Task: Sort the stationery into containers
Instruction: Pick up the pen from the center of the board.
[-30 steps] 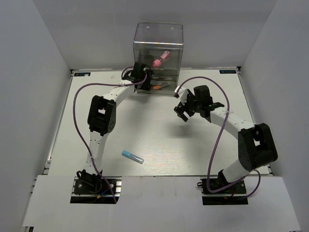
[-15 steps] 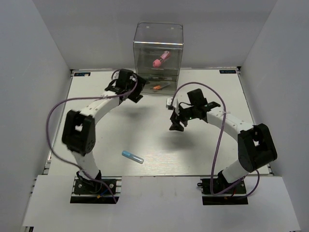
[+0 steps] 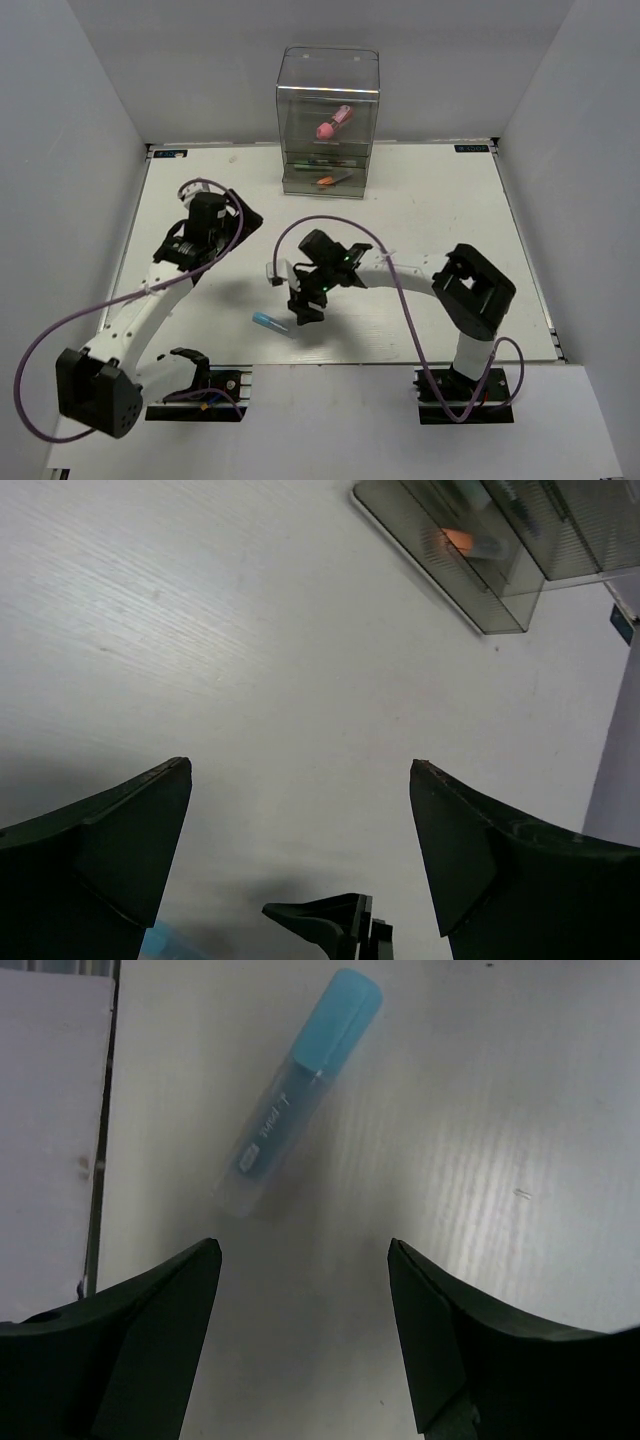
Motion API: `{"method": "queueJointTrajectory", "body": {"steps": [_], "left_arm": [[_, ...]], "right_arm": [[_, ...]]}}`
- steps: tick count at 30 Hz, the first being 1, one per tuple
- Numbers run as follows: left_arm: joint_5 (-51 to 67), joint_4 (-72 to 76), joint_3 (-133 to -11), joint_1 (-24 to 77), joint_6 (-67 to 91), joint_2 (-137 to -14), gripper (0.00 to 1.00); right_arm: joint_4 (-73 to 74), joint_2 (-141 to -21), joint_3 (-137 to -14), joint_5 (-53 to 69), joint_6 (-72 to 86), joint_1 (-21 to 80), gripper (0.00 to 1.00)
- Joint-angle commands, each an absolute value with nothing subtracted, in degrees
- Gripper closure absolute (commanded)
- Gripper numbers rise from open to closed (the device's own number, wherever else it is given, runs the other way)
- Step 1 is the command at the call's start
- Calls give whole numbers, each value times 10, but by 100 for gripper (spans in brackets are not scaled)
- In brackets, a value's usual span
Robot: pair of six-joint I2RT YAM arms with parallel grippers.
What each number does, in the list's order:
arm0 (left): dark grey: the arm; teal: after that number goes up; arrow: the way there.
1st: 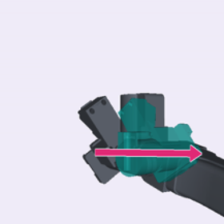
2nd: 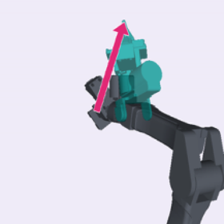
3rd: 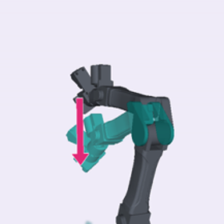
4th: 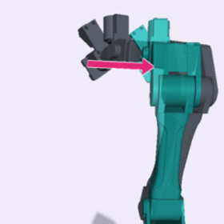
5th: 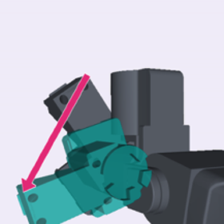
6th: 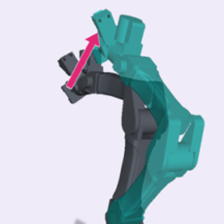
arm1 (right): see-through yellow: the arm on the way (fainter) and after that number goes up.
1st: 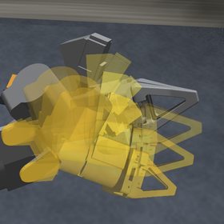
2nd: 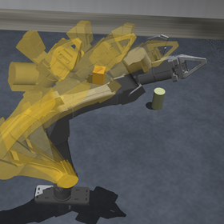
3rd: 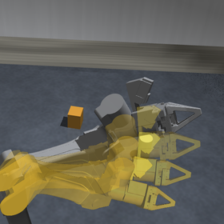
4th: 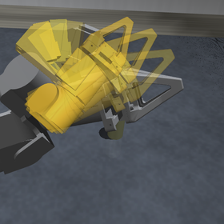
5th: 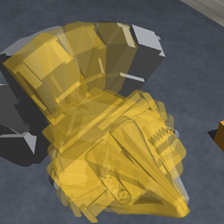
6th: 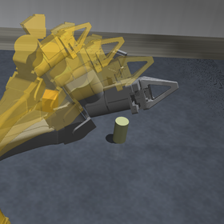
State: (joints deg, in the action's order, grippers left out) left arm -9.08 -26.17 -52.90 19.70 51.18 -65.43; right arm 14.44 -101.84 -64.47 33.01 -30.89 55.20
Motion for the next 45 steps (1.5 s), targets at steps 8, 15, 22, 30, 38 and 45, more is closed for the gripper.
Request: {"method": "queueJointTrajectory", "body": {"steps": [8,15,22,30,38,45], "left_arm": [[-191,-396,-472,198,515,-482,0],[-226,-434,-461,198,539,-424,0],[-250,-446,-461,198,564,-406,0],[-260,-422,-447,198,583,-406,0],[-236,-381,-441,198,583,-440,0],[-208,-345,-425,198,583,-452,0]], "right_arm": [[68,-1083,-687,203,-185,662,26],[54,-1117,-696,83,-138,695,28],[57,-1106,-658,56,-156,690,62],[34,-1009,-576,3,-193,664,92],[45,-952,-590,-68,-251,586,100],[13,-997,-679,-87,-331,478,100]]}}
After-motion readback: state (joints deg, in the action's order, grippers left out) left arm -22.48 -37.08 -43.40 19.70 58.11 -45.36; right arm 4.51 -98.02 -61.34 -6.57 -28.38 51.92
